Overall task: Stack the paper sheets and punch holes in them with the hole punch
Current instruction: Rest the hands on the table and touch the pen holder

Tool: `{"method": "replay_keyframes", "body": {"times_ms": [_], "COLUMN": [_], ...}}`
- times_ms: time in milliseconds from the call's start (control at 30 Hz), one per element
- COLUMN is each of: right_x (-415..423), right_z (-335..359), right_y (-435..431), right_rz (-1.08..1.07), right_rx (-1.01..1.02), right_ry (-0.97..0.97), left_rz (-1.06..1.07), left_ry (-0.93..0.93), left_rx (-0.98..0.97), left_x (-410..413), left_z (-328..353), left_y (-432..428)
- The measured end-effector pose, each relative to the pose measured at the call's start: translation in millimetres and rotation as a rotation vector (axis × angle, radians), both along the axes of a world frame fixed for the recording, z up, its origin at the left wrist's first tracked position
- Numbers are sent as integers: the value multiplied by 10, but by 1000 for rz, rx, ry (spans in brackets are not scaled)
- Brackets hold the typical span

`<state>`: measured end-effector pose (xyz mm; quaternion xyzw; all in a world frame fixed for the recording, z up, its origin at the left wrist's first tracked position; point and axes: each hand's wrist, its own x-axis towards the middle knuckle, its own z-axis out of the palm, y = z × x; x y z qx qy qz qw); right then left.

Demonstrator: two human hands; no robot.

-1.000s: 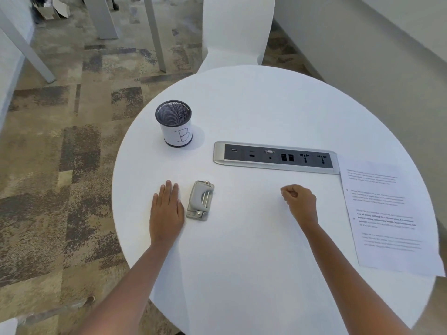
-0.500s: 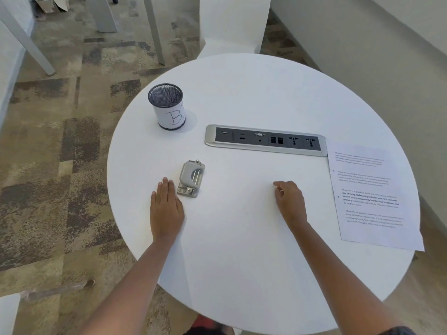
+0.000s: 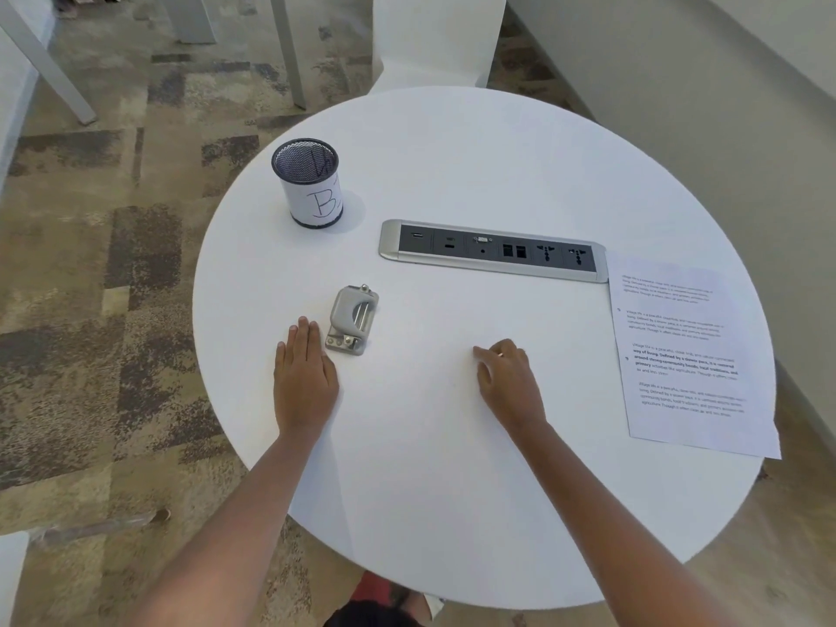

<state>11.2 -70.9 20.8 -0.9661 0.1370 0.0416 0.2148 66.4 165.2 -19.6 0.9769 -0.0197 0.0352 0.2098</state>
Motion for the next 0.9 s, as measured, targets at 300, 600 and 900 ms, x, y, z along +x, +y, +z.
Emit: {"method": "replay_keyframes", "body": {"times_ms": [300, 600, 900], "right_x": [-148, -49, 14], "right_z": [-3, 9, 5], "right_y": [276, 440, 463], "right_rz": [-75, -228, -234], "right_rx": [95, 112, 60], "right_ry": [-11, -6, 20], "left_rz": [7, 2, 8], "left_ry": [-17, -20, -8], "left_rx": [-15, -24, -18], "left_x": [-2, -2, 3], "left_z": [-16, -16, -8], "left_y": [5, 8, 5]}}
